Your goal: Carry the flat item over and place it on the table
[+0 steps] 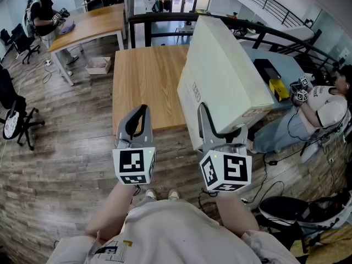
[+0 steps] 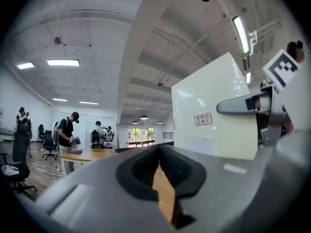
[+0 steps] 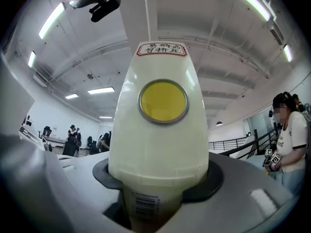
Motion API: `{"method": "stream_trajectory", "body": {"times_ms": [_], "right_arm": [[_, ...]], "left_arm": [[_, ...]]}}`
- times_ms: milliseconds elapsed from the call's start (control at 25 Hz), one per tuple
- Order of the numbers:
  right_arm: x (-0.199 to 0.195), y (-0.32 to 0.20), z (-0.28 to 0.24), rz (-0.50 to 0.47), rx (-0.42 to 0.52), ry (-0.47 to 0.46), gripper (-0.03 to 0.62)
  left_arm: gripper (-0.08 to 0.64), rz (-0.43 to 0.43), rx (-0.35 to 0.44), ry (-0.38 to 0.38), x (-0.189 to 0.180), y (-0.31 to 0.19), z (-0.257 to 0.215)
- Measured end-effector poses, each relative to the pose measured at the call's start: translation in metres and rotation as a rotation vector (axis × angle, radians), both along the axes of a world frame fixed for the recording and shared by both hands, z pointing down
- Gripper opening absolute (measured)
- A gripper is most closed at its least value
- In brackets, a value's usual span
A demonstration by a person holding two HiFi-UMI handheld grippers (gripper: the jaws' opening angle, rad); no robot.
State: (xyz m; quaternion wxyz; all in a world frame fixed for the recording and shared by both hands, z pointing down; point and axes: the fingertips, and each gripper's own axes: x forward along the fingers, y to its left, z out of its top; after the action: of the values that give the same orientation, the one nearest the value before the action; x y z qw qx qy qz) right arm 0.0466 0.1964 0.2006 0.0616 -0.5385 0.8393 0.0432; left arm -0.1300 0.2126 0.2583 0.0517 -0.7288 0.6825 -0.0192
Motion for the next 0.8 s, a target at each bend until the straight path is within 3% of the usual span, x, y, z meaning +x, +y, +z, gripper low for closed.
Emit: {"method": "stream_trajectory", "body": {"times_ms": [160, 560, 800], "right_arm": [[0.004, 0.008, 0.007, 0.002, 0.001, 0.002, 0.288], [0.015, -0.027, 0.022, -0.01, -0.037, 0.009, 0.295], [0.045, -0.043, 0.04, -0.003, -0.065, 0.006, 0.296]], "left_arm": [[0.003, 0.002, -0.014, 0.001, 0.004, 0.008, 0.009], [0.003, -0.011, -0.058, -0.013, 0.016, -0.019, 0.022], [0.003, -0.017, -0.084, -0.032, 0.044, -0.029, 0.035]]}}
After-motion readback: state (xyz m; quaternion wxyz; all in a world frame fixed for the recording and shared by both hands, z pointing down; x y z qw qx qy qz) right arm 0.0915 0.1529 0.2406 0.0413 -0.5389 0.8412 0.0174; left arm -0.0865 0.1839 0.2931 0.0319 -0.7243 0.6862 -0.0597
